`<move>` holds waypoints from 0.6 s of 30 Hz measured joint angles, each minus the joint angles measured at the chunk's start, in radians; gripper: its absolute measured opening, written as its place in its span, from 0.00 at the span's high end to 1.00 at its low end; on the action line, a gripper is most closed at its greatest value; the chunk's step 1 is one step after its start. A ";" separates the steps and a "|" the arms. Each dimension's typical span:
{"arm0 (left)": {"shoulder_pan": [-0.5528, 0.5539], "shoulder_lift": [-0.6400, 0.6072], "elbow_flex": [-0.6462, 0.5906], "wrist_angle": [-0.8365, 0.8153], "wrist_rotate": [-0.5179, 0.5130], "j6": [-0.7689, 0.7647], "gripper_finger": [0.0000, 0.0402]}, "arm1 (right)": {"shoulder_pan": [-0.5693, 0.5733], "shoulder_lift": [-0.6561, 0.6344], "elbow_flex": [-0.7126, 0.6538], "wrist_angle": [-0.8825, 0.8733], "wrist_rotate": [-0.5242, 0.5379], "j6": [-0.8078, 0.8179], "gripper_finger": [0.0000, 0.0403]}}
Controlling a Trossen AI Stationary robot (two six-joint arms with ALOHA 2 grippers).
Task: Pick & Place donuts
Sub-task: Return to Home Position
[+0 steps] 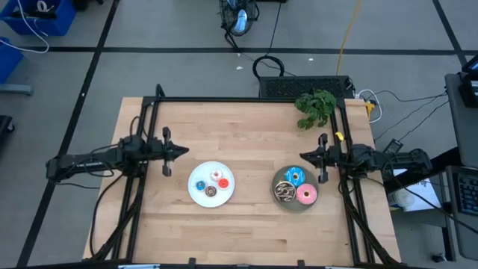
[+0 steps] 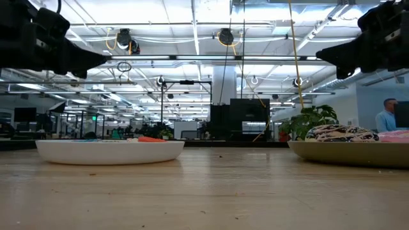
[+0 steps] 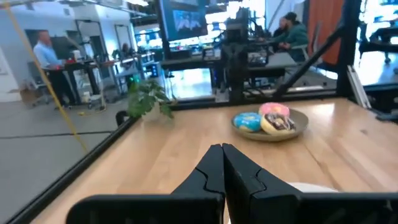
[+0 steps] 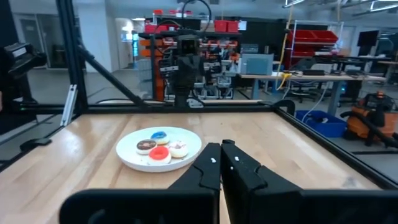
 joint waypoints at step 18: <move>0.044 0.004 0.000 -0.056 0.005 0.101 1.00 | -0.023 0.000 -0.002 -0.010 -0.005 0.002 1.00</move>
